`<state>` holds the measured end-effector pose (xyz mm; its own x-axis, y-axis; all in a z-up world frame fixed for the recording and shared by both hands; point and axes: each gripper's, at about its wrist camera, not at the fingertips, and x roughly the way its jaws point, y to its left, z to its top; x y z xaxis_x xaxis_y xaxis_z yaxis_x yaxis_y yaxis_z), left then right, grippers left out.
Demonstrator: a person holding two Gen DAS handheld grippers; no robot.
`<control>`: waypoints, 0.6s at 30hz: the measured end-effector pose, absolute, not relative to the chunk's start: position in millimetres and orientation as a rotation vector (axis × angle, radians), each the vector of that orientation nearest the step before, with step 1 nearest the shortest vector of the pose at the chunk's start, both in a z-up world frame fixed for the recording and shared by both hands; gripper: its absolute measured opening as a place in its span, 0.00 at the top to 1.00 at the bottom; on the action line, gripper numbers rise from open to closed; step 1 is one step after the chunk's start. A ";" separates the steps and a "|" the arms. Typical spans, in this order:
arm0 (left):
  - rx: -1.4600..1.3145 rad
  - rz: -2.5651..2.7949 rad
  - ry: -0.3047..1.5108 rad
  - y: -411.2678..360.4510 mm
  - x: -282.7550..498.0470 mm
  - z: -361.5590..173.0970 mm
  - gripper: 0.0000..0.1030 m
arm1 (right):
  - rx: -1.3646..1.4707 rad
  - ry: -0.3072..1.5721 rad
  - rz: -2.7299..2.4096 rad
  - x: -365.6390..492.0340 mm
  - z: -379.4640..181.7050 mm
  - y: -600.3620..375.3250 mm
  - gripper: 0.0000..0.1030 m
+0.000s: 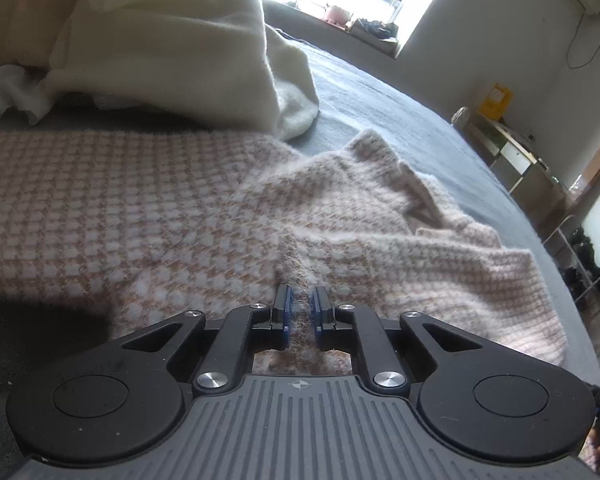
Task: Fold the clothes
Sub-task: 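Pinch the folded sweater edge with the left gripper, then open the left gripper and release the sweater fold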
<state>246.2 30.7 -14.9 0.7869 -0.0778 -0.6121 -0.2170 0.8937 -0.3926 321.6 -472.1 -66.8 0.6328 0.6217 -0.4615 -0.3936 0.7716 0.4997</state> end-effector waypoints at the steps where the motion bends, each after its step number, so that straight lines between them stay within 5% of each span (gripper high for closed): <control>1: -0.451 0.089 0.659 32.0 244.6 -15.0 0.79 | 0.373 0.663 0.596 322.0 -66.4 -472.0 0.80; 4: -0.430 0.115 0.634 38.5 237.1 -12.9 0.72 | 0.375 0.663 0.598 322.0 -66.8 -472.8 0.80; 18: -0.284 -0.058 0.577 6.5 235.9 7.1 0.72 | 0.562 0.520 0.597 308.6 -22.4 -491.3 0.75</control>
